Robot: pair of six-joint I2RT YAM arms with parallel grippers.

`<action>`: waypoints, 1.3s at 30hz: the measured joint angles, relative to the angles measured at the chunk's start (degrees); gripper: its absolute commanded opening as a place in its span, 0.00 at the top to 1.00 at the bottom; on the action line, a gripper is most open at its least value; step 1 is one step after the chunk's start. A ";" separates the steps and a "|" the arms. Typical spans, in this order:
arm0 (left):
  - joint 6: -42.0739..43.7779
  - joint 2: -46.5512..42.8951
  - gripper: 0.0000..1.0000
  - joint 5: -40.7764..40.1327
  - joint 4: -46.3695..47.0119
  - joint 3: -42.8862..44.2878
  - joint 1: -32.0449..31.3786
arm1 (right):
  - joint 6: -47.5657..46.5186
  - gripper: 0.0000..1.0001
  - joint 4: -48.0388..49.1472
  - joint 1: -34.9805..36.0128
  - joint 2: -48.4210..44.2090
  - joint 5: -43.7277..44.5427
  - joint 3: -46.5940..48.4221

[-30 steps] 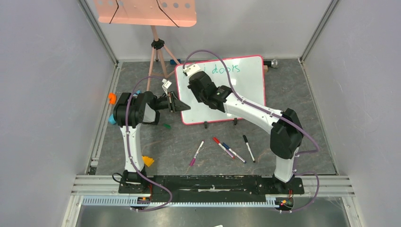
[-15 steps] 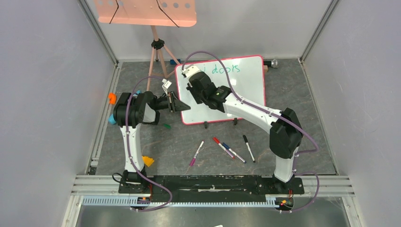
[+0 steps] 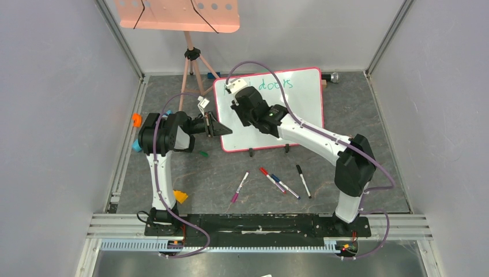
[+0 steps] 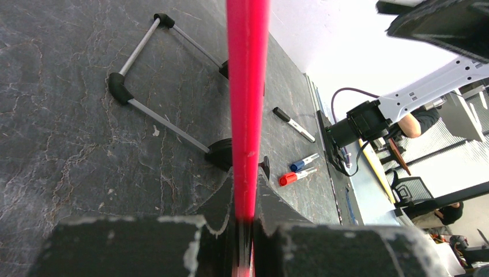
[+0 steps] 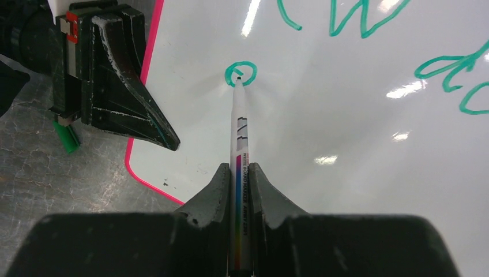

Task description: Write a sentence on the whiteboard

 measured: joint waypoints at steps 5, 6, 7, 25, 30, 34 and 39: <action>0.00 0.00 0.98 0.02 0.00 0.02 0.00 | -0.02 1.00 0.17 -0.42 -1.81 0.55 0.02; 0.00 0.00 0.98 0.02 0.00 0.02 0.00 | -0.02 1.00 0.20 -0.52 -1.99 0.83 0.02; 0.00 0.00 0.98 0.02 0.00 0.02 0.00 | -0.02 1.00 0.20 -0.72 -2.08 1.09 0.04; 0.00 0.00 0.98 0.09 0.00 0.07 0.00 | -0.15 1.00 0.09 -2.29 -0.48 1.25 0.61; 0.00 0.00 0.98 0.09 -0.02 0.11 0.00 | -0.15 1.00 -0.17 -2.25 0.17 1.25 1.11; -0.02 0.00 0.98 0.09 -0.02 0.11 0.00 | -0.61 1.00 -0.26 -2.27 0.17 1.25 1.14; -0.02 0.00 0.98 0.04 -0.07 0.11 0.00 | -1.27 1.00 0.70 -2.23 -0.76 1.01 -1.18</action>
